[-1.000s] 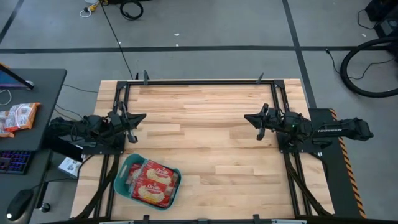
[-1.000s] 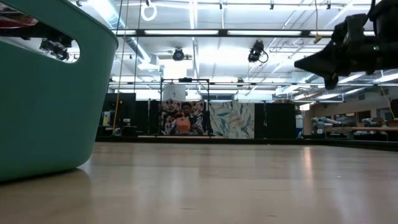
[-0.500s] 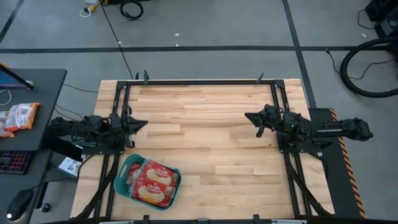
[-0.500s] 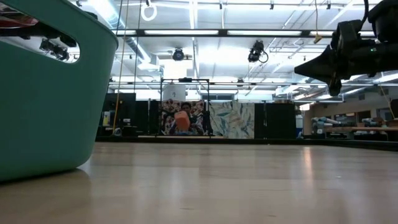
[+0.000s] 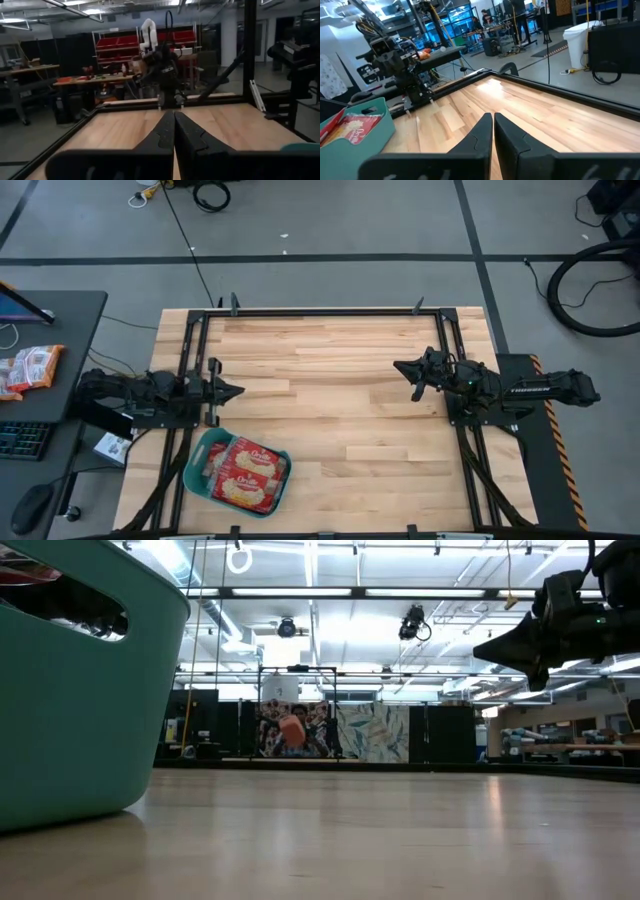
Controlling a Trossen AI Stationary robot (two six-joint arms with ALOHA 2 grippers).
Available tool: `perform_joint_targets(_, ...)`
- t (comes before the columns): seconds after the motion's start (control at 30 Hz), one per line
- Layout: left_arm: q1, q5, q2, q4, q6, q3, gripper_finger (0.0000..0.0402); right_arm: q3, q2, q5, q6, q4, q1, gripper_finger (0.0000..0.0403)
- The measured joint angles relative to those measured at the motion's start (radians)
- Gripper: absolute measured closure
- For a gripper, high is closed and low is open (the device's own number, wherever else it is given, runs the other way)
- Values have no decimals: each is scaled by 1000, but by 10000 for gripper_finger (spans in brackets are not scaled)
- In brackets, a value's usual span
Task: Sort popcorn bags into baskets
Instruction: Return to Home Position
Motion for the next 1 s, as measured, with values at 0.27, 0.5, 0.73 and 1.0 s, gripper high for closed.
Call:
perform_joint_targets(0.27,1,56,0,58,-14,-41,398,0,0,0,0,4,0,380)
perform_joint_targets(0.5,1,69,0,49,-29,-42,397,0,0,0,0,4,0,379)
perform_joint_targets(0.73,1,67,2,30,-221,-42,393,0,0,0,0,4,0,379)
perform_joint_targets(1.0,1,66,2,30,-228,-43,381,0,0,0,0,4,0,380)
